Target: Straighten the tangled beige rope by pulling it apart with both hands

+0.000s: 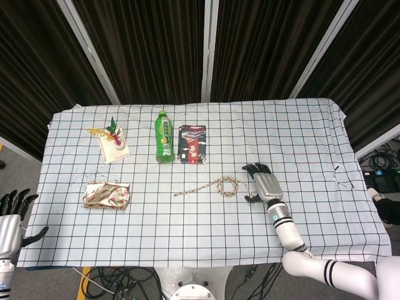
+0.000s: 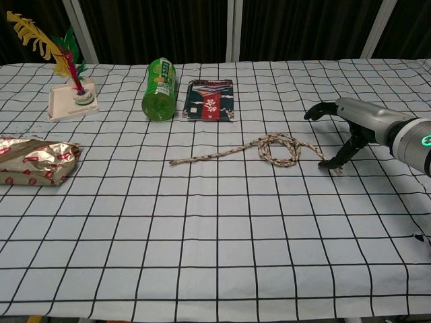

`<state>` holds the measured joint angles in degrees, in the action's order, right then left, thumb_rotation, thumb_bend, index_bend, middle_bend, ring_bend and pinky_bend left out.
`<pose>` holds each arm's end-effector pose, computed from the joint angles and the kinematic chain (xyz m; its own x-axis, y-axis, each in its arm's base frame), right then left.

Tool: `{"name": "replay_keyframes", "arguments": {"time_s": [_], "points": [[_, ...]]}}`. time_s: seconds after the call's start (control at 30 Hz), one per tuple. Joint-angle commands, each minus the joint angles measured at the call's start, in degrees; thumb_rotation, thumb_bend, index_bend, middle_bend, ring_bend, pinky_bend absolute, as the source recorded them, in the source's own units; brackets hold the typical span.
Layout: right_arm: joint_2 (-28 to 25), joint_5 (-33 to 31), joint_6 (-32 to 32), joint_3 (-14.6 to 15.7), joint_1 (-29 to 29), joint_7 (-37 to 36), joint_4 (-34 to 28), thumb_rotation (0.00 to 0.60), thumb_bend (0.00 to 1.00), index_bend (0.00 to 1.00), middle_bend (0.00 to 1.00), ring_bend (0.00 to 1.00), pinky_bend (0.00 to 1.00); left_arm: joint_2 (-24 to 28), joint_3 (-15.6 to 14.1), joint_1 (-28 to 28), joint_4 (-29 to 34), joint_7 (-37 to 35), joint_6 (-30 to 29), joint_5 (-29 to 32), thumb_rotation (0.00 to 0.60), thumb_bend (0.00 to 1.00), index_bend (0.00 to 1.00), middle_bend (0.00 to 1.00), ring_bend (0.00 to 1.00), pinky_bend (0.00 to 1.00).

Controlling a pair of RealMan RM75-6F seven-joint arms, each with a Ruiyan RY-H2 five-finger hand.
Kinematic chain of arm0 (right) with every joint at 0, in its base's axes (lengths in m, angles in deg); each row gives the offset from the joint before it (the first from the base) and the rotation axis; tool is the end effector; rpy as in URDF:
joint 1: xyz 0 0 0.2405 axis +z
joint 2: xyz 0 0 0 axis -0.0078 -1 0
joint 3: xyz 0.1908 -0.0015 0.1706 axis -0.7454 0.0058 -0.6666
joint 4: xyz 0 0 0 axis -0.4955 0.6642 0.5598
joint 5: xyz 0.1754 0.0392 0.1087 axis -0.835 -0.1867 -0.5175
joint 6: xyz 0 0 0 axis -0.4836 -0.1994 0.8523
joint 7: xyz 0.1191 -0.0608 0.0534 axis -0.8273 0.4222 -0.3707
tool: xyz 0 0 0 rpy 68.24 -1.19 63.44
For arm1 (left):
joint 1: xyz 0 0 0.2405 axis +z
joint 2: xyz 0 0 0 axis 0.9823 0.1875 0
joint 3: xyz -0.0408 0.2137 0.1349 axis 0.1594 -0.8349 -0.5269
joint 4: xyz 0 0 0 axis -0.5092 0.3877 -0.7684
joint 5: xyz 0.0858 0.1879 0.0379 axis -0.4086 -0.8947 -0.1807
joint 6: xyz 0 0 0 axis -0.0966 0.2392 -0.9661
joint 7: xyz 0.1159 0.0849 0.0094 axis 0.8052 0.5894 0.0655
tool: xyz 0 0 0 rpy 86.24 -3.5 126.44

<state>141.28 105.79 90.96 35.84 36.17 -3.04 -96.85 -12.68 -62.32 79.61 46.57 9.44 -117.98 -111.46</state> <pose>-0.1997 -0.3306 -0.0322 0.2400 -0.3767 0.8947 -0.9703 -0.0658 0.2326 -0.3412 0.1492 0.1399 0.3716 -0.0109 0.9283 0.9221 0.1205 -0.3677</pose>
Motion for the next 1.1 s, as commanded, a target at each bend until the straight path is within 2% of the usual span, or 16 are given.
{"name": "replay_keyframes", "arguments": {"time_s": [0.03, 0.5, 0.67, 0.8, 1.1], "points": [[-0.3, -0.8, 0.2, 0.2, 0.0, 0.5, 0.5, 0.600, 0.12, 0.16, 0.12, 0.00, 0.00, 0.0, 0.0, 0.0, -0.1, 0.0, 0.1, 0.0, 0.600, 0.12, 0.21, 0.09, 0.00, 0.00], [-2.0, -3.2, 1.0, 0.3, 0.0, 2.0, 2.4, 0.600, 0.19, 0.17, 0.12, 0.00, 0.00, 0.0, 0.1, -0.1, -0.2, -0.1, 0.2, 0.2, 0.600, 0.12, 0.21, 0.09, 0.00, 0.00], [-2.4, -0.8, 1.6, 0.5, -0.1, 0.9, 0.4, 0.600, 0.19, 0.28, 0.14, 0.00, 0.00, 0.1, 0.1, 0.1, -0.2, -0.1, 0.0, 0.4, 0.600, 0.12, 0.21, 0.09, 0.00, 0.00], [-0.8, -2.1, 0.7, -0.1, 1.1, 1.3, 2.4, 0.600, 0.22, 0.38, 0.15, 0.00, 0.00, 0.0, 0.1, 0.1, -0.3, -0.2, 0.0, 0.2, 0.600, 0.12, 0.21, 0.09, 0.00, 0.00], [2.6, -3.1, -0.4, -0.4, 2.4, 1.0, 6.5, 0.600, 0.25, 0.46, 0.16, 0.00, 0.00, -0.1, 0.1, 0.4, -0.8, -0.7, 0.1, 0.7, 0.600, 0.12, 0.21, 0.09, 0.00, 0.00]]}}
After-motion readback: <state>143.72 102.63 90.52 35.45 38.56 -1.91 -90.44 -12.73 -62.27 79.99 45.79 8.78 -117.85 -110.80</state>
